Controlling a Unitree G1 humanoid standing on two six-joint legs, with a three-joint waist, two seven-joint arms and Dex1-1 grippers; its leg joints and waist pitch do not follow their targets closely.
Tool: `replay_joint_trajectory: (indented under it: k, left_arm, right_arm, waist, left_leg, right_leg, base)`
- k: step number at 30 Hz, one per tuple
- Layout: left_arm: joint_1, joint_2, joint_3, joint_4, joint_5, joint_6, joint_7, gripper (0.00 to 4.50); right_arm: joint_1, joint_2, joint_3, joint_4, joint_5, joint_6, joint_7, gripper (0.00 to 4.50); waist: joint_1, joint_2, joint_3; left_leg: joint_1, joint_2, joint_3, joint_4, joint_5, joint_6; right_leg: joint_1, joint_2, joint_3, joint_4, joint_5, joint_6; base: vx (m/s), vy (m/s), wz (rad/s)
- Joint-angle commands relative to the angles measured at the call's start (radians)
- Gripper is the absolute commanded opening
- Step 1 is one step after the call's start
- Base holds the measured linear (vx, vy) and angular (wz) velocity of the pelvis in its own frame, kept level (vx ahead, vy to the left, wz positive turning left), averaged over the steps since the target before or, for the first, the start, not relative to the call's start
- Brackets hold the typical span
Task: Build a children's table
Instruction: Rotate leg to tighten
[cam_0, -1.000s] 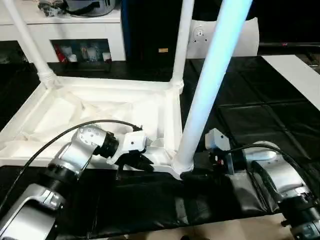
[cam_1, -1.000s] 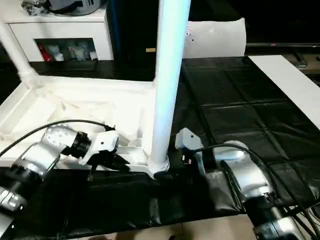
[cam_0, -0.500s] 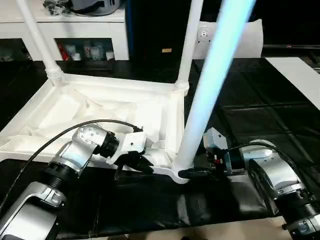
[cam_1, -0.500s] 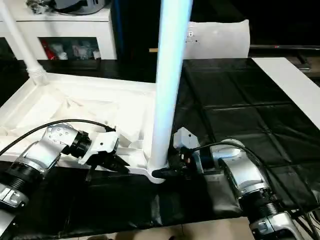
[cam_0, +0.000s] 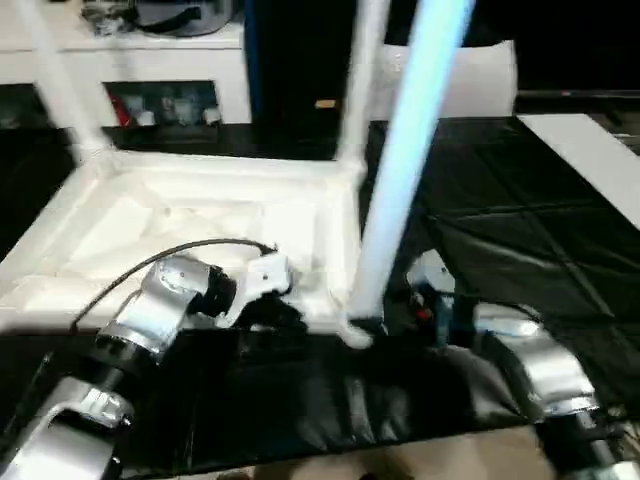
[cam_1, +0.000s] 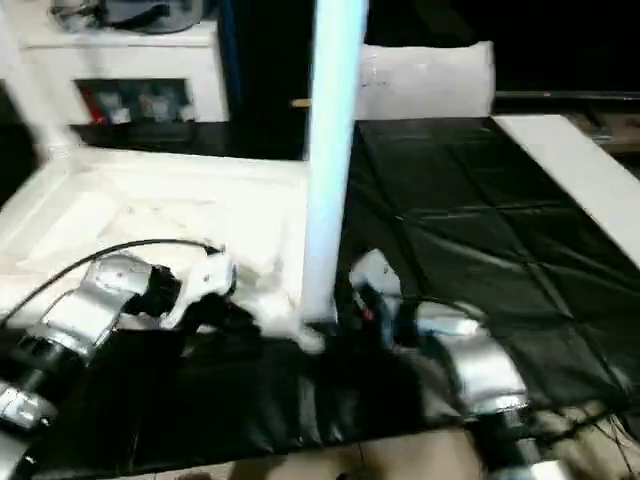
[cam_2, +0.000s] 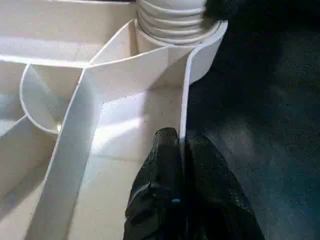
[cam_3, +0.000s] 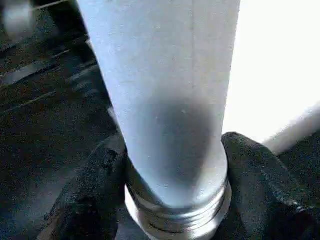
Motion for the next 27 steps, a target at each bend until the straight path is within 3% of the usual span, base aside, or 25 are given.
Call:
replay_joint_trajectory:
  k: [1, 2, 3, 4, 6, 8, 9, 10, 13, 17, 18, 19, 21, 22, 24, 27]
  left_arm:
    - [0.003, -0.109, -0.006, -0.059, -0.020, 0.069, 0.133, 0.00]
    - [0.004, -0.156, 0.018, -0.064, -0.007, 0.110, 0.224, 0.00]
    - [-0.001, -0.187, 0.036, -0.060, -0.001, 0.131, 0.284, 0.00]
    - [-0.007, -0.215, 0.053, -0.053, 0.005, 0.147, 0.342, 0.00]
    - [-0.019, -0.263, 0.082, -0.049, 0.014, 0.182, 0.440, 0.00]
    - [-0.032, -0.298, 0.098, -0.049, 0.027, 0.201, 0.513, 0.00]
    - [-0.036, -0.308, 0.101, -0.052, 0.032, 0.209, 0.532, 0.00]
    - [-0.039, -0.315, 0.102, -0.057, 0.037, 0.218, 0.542, 0.00]
    - [-0.046, -0.309, 0.084, -0.059, 0.053, 0.205, 0.525, 0.00]
    - [-0.041, -0.260, 0.060, -0.054, 0.060, 0.163, 0.458, 0.00]
    - [-0.034, -0.233, 0.051, -0.056, 0.054, 0.136, 0.417, 0.00]
    - [-0.034, -0.233, 0.051, -0.056, 0.054, 0.136, 0.417, 0.00]
    - [-0.012, -0.170, 0.038, -0.064, 0.033, 0.088, 0.310, 0.00]
    - [-0.007, -0.155, 0.035, -0.065, 0.027, 0.077, 0.282, 0.00]
    - [0.004, -0.116, 0.021, -0.063, 0.011, 0.031, 0.202, 0.00]
    - [0.012, -0.070, 0.001, -0.050, 0.004, -0.022, 0.120, 0.00]
  right_arm:
    - [-0.027, 0.094, 0.066, -0.004, -0.004, 0.033, -0.083, 2.65]
    - [-0.052, 0.143, 0.055, 0.030, -0.030, 0.047, -0.172, 2.65]
    - [-0.075, 0.179, 0.037, 0.062, -0.035, 0.068, -0.240, 2.64]
    - [-0.098, 0.211, 0.017, 0.094, -0.040, 0.086, -0.306, 2.64]
    - [-0.135, 0.263, -0.013, 0.139, -0.058, 0.136, -0.425, 2.64]
    - [-0.158, 0.289, -0.008, 0.164, -0.085, 0.149, -0.480, 2.64]
    - [-0.160, 0.296, -0.001, 0.165, -0.092, 0.133, -0.481, 2.64]
    - [-0.160, 0.305, -0.005, 0.162, -0.088, 0.125, -0.479, 2.64]
    - [-0.148, 0.325, -0.019, 0.133, -0.079, 0.084, -0.480, 3.34]
    - [-0.113, 0.285, -0.012, 0.072, -0.087, 0.037, -0.447, 3.55]
    - [-0.096, 0.251, -0.009, 0.044, -0.084, 0.019, -0.421, 3.80]
    - [-0.096, 0.251, -0.009, 0.044, -0.084, 0.019, -0.421, 3.80]
    - [-0.061, 0.165, -0.022, -0.016, -0.068, -0.017, -0.329, 3.90]
    - [-0.054, 0.144, -0.028, -0.027, -0.063, -0.024, -0.306, 4.07]
    - [-0.042, 0.087, -0.040, -0.051, -0.044, -0.039, -0.228, 4.26]
    - [-0.031, 0.016, -0.047, -0.073, -0.019, -0.053, -0.119, 4.44]
  waist:
    - [-0.006, 0.005, -0.045]
    - [-0.019, 0.003, -0.045]
    - [-0.034, 0.009, -0.044]
    - [-0.046, 0.008, -0.049]
    - [-0.060, 0.010, -0.049]
    - [-0.069, 0.010, -0.049]
    - [-0.068, 0.011, -0.051]
    - [-0.066, 0.011, -0.052]
    - [-0.062, 0.009, -0.056]
    - [-0.054, 0.014, -0.062]
    - [-0.053, 0.018, -0.063]
    - [-0.053, 0.017, -0.065]
    - [-0.049, 0.020, -0.068]
    - [-0.050, 0.018, -0.069]
    - [-0.044, 0.019, -0.072]
    - [-0.032, 0.023, -0.069]
  left_leg:
    - [-0.005, 0.005, -0.006, -0.079, -0.325, -0.011]
    - [-0.003, 0.000, -0.010, -0.076, -0.342, -0.007]
    - [-0.004, 0.003, -0.013, -0.079, -0.359, -0.002]
    - [-0.005, 0.000, -0.017, -0.077, -0.361, -0.001]
    - [-0.007, -0.001, -0.021, -0.080, -0.359, 0.008]
    - [-0.007, -0.001, -0.021, -0.082, -0.362, 0.021]
    - [-0.003, -0.002, -0.017, -0.079, -0.357, 0.029]
    - [-0.008, 0.000, -0.017, -0.082, -0.339, 0.038]
    - [-0.015, 0.003, -0.015, -0.085, -0.300, 0.049]
    - [-0.020, 0.007, -0.008, -0.084, -0.219, 0.061]
    - [-0.021, 0.007, -0.007, -0.084, -0.207, 0.065]
    - [-0.022, 0.007, -0.007, -0.083, -0.198, 0.066]
    - [-0.025, 0.007, -0.005, -0.077, -0.158, 0.080]
    - [-0.031, 0.006, -0.003, -0.074, -0.138, 0.091]
    - [-0.032, 0.007, -0.003, -0.071, -0.101, 0.102]
    - [-0.024, 0.012, 0.000, -0.071, -0.115, 0.114]
  right_leg:
    - [0.041, -0.047, 0.022, -0.112, -0.664, -0.052]
    - [0.042, -0.045, 0.011, -0.124, -0.693, -0.031]
    - [0.043, -0.045, 0.004, -0.127, -0.685, -0.032]
    - [0.046, -0.044, -0.001, -0.129, -0.665, -0.037]
    - [0.049, -0.041, -0.002, -0.129, -0.631, -0.048]
    - [0.048, -0.040, 0.000, -0.128, -0.601, -0.059]
    - [0.044, -0.042, 0.004, -0.130, -0.595, -0.063]
    - [0.047, -0.044, 0.009, -0.126, -0.569, -0.072]
    - [0.050, -0.045, 0.019, -0.114, -0.503, -0.095]
    - [0.057, -0.042, 0.032, -0.094, -0.353, -0.150]
    - [0.058, -0.042, 0.033, -0.091, -0.328, -0.162]
    - [0.060, -0.042, 0.033, -0.088, -0.315, -0.166]
    - [0.064, -0.042, 0.035, -0.082, -0.259, -0.183]
    - [0.066, -0.042, 0.038, -0.074, -0.225, -0.192]
    - [0.069, -0.042, 0.038, -0.066, -0.179, -0.207]
    - [0.064, -0.040, 0.040, -0.064, -0.176, -0.228]
  base:
    - [0.000, 0.000, 0.00]
    - [0.000, 0.000, 0.00]
    - [0.000, 0.000, 0.00]
    - [0.000, 0.000, 0.00]
    - [0.000, 0.000, 0.00]
    - [0.000, 0.000, 0.00]
    - [0.000, 0.000, 0.00]
    - [0.000, 0.000, 0.00]
    - [0.000, 0.000, 0.00]
    - [0.000, 0.000, 0.00]
    - [0.000, 0.000, 0.00]
    - [0.000, 0.000, 0.00]
    - [0.000, 0.000, 0.00]
    - [0.000, 0.000, 0.00]
    - [0.000, 0.000, 0.00]
    - [0.000, 0.000, 0.00]
